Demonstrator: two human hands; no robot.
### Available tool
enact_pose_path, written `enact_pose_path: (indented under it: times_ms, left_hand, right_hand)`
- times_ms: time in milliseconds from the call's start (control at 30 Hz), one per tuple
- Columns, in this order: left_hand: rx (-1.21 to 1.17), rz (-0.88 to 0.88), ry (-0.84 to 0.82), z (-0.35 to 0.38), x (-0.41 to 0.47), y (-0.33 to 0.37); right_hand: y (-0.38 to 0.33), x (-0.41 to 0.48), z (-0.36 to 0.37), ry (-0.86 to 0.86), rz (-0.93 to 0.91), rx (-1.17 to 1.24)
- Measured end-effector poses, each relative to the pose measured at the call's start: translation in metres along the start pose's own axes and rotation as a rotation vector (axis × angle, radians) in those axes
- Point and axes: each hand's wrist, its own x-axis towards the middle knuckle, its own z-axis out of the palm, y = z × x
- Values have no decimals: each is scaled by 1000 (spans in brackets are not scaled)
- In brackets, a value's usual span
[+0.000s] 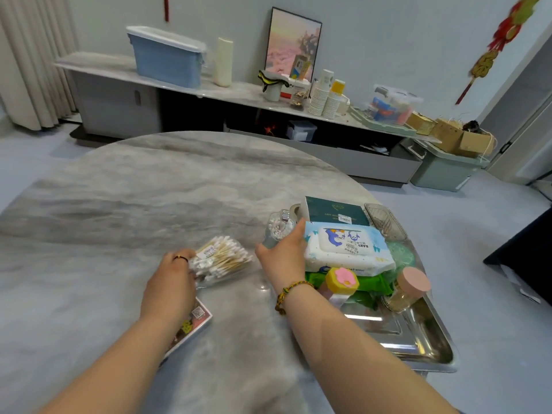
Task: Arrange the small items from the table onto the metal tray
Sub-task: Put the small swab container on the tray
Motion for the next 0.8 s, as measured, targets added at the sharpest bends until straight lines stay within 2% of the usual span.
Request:
enact_pose_path:
  times_ms: [133, 233, 433, 567, 667, 800]
  left_hand:
    - [50, -65, 48, -11, 6, -10]
    - [70, -38, 43, -9, 5, -12]
    - [-180, -58, 38, -7, 13, -12]
    - [-38, 76, 100, -1, 17, -12]
    - [114, 174, 31, 10, 15, -15]
    - [173, 183, 0, 15, 15, -17]
  right_hand:
    - [-3, 8, 19, 12, 31, 70]
    - [-1, 14, 35, 113, 15, 118]
    - [10, 35, 52, 229, 58, 313]
    - [20, 52, 54, 248, 76, 311]
    - [24, 59, 59, 258, 99, 235]
    - [22, 65, 59, 270, 90, 190]
